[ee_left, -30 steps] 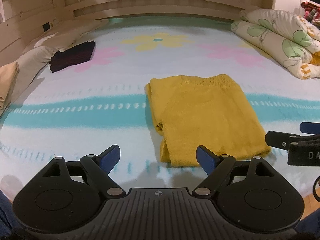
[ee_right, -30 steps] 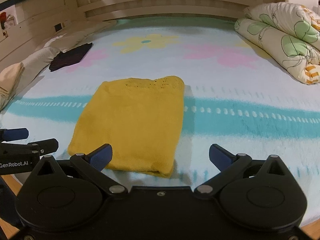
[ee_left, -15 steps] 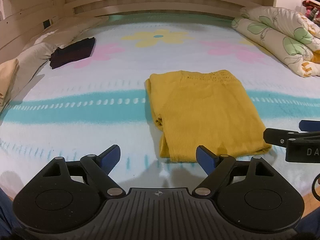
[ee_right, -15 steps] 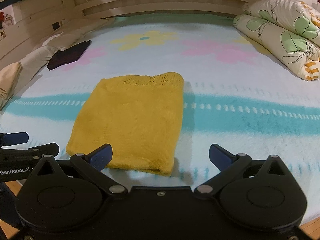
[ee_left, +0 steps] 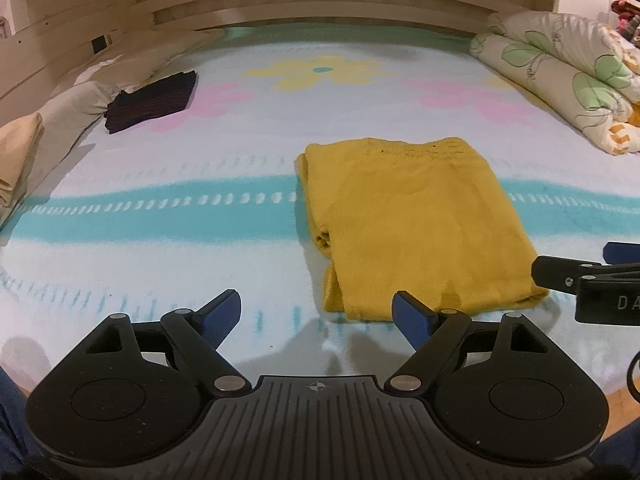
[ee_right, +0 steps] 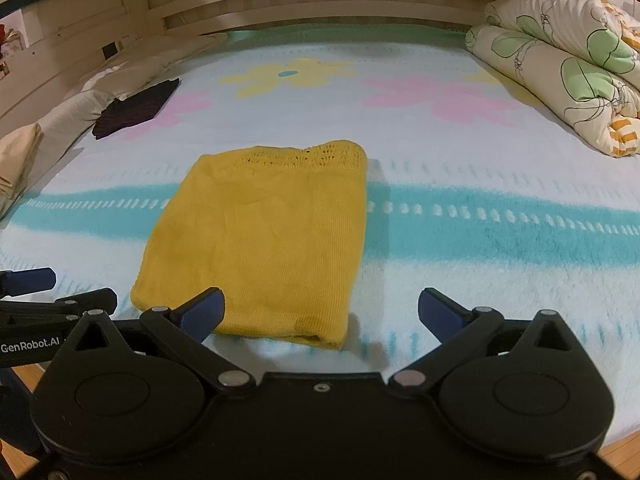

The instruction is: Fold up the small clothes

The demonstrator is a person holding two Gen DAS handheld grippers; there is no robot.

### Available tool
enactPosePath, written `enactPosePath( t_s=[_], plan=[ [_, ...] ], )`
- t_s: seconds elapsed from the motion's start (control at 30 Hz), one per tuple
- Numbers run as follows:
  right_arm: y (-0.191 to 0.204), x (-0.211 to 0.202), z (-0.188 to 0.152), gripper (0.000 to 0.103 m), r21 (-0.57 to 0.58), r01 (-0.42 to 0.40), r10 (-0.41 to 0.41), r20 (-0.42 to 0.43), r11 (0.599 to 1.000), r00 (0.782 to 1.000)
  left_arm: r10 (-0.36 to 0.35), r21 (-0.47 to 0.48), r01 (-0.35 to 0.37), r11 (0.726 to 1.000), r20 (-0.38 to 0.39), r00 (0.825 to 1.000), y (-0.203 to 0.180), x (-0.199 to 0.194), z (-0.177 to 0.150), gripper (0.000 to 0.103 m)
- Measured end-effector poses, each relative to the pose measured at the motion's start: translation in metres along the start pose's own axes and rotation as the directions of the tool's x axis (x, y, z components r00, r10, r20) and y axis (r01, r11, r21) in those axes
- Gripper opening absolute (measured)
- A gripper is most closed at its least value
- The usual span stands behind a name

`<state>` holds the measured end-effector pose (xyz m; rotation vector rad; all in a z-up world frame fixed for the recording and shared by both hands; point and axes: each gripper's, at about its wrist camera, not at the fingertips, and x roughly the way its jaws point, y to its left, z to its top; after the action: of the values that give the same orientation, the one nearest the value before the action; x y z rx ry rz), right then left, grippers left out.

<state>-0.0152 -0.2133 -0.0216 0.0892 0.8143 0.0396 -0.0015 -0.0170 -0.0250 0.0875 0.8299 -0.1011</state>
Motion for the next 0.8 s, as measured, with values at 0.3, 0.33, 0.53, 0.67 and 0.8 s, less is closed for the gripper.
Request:
enactPosePath(
  t_s=[0.3, 0.33, 0.53, 0.67, 0.8],
  plan=[
    [-0.0010, 0.0001, 0.0001, 0.103, 0.001, 0.000, 0.000, 0.000, 1.000, 1.000, 0.007, -0.012, -0.007, 1.000, -0.012, 1.000, -0.0009, 0.0003, 0.0001, 0.082],
    [-0.0010, -0.0001, -0.0001, 0.103, 0.002, 0.000, 0.000, 0.000, 1.000, 1.000, 0.007, -0.018, -0.007, 1.000, -0.016, 1.000, -0.0009, 0.0006, 0.0001, 0.082],
    [-0.0021, 0.0008, 0.0000, 0.103, 0.003, -0.001, 0.001, 0.000, 1.000, 1.000, -0.011, -0.033, 0.010, 0.999, -0.026, 1.000, -0.0014, 0.0029, -0.0003, 0.082],
    [-0.0026, 0.0009, 0.0002, 0.103, 0.002, -0.001, 0.001, 0.000, 1.000, 1.000, -0.014, -0.033, 0.013, 0.999, -0.020, 1.000, -0.0044, 0.0019, -0.0006, 0.082],
    [-0.0024, 0.0010, 0.0000, 0.103, 0.005, 0.000, 0.000, 0.000, 1.000, 1.000, -0.012, -0.029, 0.012, 0.999, -0.022, 1.000, -0.0059, 0.0025, -0.0004, 0.082]
  ],
)
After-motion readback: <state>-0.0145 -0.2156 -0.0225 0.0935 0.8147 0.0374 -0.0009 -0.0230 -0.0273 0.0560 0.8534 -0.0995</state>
